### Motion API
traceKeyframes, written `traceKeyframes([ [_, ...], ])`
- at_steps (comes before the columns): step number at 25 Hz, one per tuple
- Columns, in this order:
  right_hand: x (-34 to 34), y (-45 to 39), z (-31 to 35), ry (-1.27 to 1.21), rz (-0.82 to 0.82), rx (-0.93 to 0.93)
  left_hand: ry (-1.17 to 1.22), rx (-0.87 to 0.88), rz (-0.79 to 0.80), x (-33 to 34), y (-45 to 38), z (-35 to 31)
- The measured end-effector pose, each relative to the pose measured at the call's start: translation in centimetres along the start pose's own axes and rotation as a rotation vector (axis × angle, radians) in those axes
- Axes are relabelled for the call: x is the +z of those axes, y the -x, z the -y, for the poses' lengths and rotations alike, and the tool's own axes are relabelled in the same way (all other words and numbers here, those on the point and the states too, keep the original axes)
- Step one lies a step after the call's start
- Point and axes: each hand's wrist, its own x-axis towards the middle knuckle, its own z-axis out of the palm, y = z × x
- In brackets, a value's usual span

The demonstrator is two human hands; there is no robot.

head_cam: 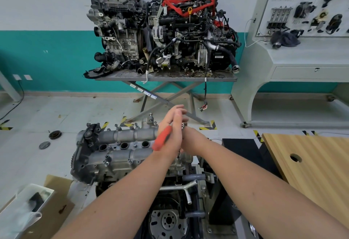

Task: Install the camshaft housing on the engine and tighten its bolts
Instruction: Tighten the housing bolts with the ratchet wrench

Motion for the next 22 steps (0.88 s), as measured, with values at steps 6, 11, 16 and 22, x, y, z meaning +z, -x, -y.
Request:
traceKeyframes([
  [6,0.9,0.5,-0.7,0.115,-0.009,-0.076,0.431,-0.566,-0.018,-1.0,-2.2,-1.5],
  [11,1.3,0.7,-0.7,0.195,0.019,-0.108,-0.072,-0.664,0.074,-1.7,-3.8,-4.1],
  [16,1.6,0.9,-0.9,0.191,0.027,-0.08,-1.055,-0.288,0.492,-0.7,-5.3,-6.5],
  [22,1.0,1.4,-0.9,0.138,0.073,-0.128,-1.57,0.328,0.658,-0.2,-3.0,-6.2],
])
